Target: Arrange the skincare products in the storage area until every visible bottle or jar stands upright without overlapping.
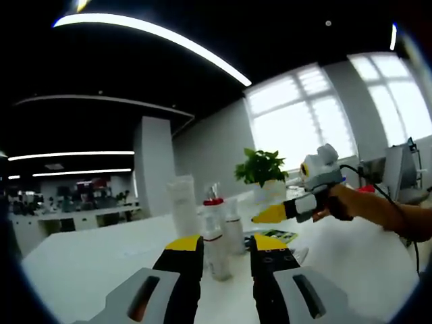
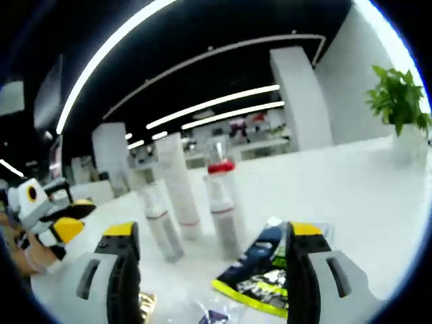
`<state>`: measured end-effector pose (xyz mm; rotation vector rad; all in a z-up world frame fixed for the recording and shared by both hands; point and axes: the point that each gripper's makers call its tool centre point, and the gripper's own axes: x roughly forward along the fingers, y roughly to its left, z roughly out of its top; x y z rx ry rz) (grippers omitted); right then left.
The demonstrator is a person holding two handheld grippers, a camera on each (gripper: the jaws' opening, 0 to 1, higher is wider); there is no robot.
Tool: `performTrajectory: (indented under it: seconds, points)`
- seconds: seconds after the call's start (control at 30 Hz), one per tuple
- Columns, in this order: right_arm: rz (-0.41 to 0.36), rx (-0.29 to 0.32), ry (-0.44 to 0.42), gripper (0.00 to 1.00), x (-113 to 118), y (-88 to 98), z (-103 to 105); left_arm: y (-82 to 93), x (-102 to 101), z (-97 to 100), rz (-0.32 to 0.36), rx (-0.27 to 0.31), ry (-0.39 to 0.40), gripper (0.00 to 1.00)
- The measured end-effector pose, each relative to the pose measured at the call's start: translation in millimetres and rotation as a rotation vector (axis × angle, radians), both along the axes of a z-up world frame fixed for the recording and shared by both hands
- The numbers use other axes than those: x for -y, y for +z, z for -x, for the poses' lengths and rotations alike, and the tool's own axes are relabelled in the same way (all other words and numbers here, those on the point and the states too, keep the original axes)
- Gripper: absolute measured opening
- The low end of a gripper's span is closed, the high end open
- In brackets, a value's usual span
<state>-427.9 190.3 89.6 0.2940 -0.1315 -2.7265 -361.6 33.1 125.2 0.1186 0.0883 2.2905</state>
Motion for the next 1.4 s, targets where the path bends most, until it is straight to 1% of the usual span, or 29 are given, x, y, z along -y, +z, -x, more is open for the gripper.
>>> performTrajectory:
  seconds: [0.1,0.13,0.17,0.27,0.3,0.33,0.37,0.4,0.43,0.47,0.5,0.53,0.6,0.63,0.7,0.73,0.77,0.83,0.9,0.97,1.07,1.13,1.27,1.3,1.33,1.4]
  points:
    - [-0.095,0.012,-0.022,0.95,-1,-10.6,1,-0.3,0,-0.4,0.003,-0.001,-0.001,0.28]
    - [-0.114,0.022,-0.03,0.95,-2,-14.0,2,-0.2,0,-0.2,0.002,-0.002,0.0,0.28]
    - [-0.155,0.054,-0.039,0.96,-3,-22.7,2,-0.3,0,0.0,0.002,-0.001,0.0,0.28]
    - [-0.25,0.114,-0.055,0.96,-8,-41.6,1,-0.9,1,1.0,0.0,0.004,0.002,0.28]
    - [-0.27,0.126,-0.059,0.96,-10,-45.2,1,-1.0,1,1.0,0.0,0.004,0.002,0.28]
    - [-0.299,0.141,-0.066,0.94,-12,-50.6,1,-1.0,1,1.1,0.0,0.005,0.002,0.28]
    - [-0.309,0.155,-0.064,0.91,-12,-54.2,0,-1.1,1,0.8,0.0,0.004,0.002,0.28]
    - [-0.329,0.188,-0.064,0.86,-14,-60.8,-3,-1.1,1,0.7,0.001,0.004,0.002,0.28]
    - [-0.359,0.218,-0.062,0.85,-18,-67.4,-4,-1.0,1,0.5,0.001,0.003,0.001,0.28]
    - [-0.29,0.206,-0.073,0.85,-12,-63.9,-3,-0.8,1,0.4,0.002,0.002,0.001,0.28]
    - [-0.312,0.213,-0.072,0.84,-15,-65.6,-3,-0.6,1,0.4,0.001,0.002,0.001,0.28]
    - [-0.307,0.211,-0.08,0.84,-15,-66.0,-4,-0.6,1,0.4,0.001,0.002,0.0,0.28]
    - [-0.298,0.21,-0.096,0.82,-21,-66.9,0,-0.8,1,0.2,0.001,0.003,0.0,0.28]
    - [-0.297,0.209,-0.102,0.8,-21,-67.4,-3,-0.9,1,0.1,0.001,0.003,0.0,0.28]
    - [-0.296,0.21,-0.106,0.77,-23,-66.8,-1,-0.9,1,-0.6,0.0,0.003,-0.001,0.28]
    - [-0.293,0.212,-0.113,0.74,-24,-66.8,2,-0.8,1,-0.7,0.0,0.003,-0.001,0.28]
    - [-0.298,0.195,-0.119,0.69,-24,-65.3,0,-0.7,1,-0.9,0.001,0.002,0.0,0.28]
    - [-0.309,0.193,-0.138,0.59,-28,-64.0,3,-0.8,1,-0.7,0.0,0.003,-0.002,0.28]
    - [-0.315,0.181,-0.138,0.56,-27,-61.8,4,-1.2,1,-0.3,0.002,0.004,-0.001,0.28]
    - [-0.312,0.19,-0.135,0.54,-25,-62.4,4,-1.7,1,-0.2,0.003,0.006,-0.002,0.28]
    - [-0.319,0.186,-0.128,0.49,-21,-61.2,4,-2.4,0,-0.3,0.006,0.007,-0.004,0.28]
    - [-0.326,0.185,-0.118,0.4,-17,-60.2,0,-2.9,0,-0.5,0.01,0.006,-0.004,0.28]
    - [-0.369,0.193,-0.125,0.16,-20,-59.7,-2,-2.9,0,-0.7,0.012,0.006,-0.005,0.28]
    - [-0.398,0.199,-0.135,0.13,-23,-60.6,-3,-2.9,0,-0.8,0.012,0.006,-0.005,0.28]
    - [-0.436,0.182,-0.156,0.11,-28,-58.4,-1,-3.0,0,-0.6,0.011,0.007,-0.005,0.28]
    - [-0.446,0.18,-0.165,0.07,-29,-58.5,-2,-3.6,0,-0.3,0.014,0.009,-0.004,0.28]
